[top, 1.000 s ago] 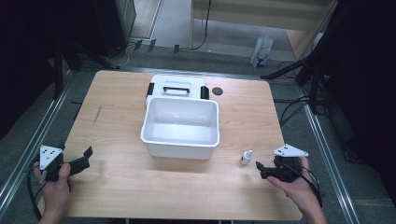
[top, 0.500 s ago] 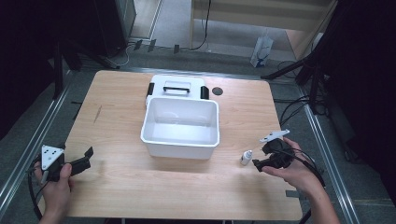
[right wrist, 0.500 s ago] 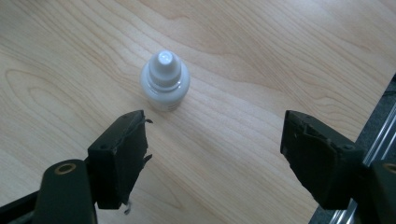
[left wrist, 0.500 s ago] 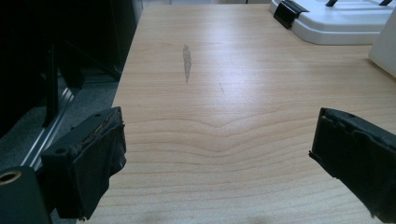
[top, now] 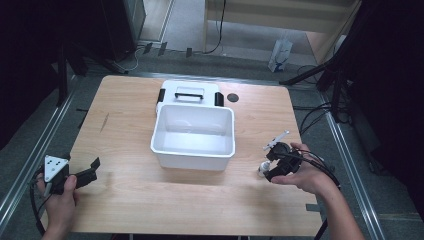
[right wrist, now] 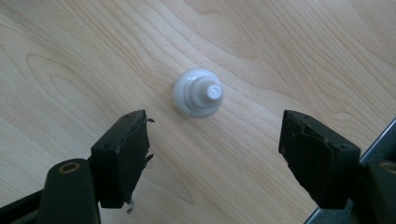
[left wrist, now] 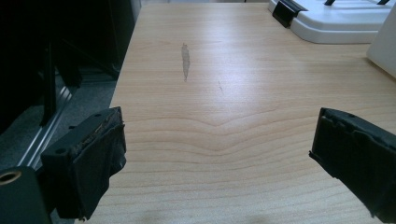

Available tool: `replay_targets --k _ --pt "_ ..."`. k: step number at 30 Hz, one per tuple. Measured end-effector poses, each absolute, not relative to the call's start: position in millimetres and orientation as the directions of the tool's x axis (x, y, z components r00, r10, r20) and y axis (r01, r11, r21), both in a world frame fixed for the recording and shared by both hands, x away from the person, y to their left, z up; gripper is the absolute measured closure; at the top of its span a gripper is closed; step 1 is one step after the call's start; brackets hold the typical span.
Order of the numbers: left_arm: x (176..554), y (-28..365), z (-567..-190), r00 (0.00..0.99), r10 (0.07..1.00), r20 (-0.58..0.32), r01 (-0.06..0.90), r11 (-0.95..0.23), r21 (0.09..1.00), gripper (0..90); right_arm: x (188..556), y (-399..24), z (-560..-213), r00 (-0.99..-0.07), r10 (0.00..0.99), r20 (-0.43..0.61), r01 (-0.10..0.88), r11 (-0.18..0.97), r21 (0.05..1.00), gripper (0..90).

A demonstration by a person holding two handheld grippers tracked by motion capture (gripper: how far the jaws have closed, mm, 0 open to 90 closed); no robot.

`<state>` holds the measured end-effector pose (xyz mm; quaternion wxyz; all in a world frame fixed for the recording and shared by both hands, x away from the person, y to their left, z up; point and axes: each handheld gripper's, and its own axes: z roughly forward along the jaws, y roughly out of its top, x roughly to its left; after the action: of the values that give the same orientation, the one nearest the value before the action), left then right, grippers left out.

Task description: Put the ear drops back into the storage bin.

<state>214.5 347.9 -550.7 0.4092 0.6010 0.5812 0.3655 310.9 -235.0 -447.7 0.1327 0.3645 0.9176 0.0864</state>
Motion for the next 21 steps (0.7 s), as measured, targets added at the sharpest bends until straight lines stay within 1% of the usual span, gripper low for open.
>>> replay_targets --k 5,10,14,18,21 --pt "214 349 -551 0.060 0.997 -0.044 0.403 0.016 0.915 3.5 313 -225 -447 -0.715 0.674 -0.186 0.639 0.738 0.217 25.4" --pt "215 348 -551 0.063 0.997 -0.042 0.407 0.013 0.913 3.5 319 -219 -449 -0.735 0.650 -0.193 0.627 0.760 0.174 29.4" --pt "215 349 -551 0.063 0.997 -0.045 0.408 0.015 0.913 3.5 326 -215 -453 -0.729 0.653 -0.205 0.636 0.757 0.149 33.8" --pt "215 349 -551 0.068 0.997 -0.045 0.408 0.013 0.913 3.5 331 -213 -458 -0.734 0.652 -0.192 0.640 0.758 0.129 38.6" --pt "216 349 -551 0.071 0.996 -0.045 0.412 0.012 0.911 3.5 334 -213 -464 -0.732 0.654 -0.193 0.645 0.755 0.113 38.9"
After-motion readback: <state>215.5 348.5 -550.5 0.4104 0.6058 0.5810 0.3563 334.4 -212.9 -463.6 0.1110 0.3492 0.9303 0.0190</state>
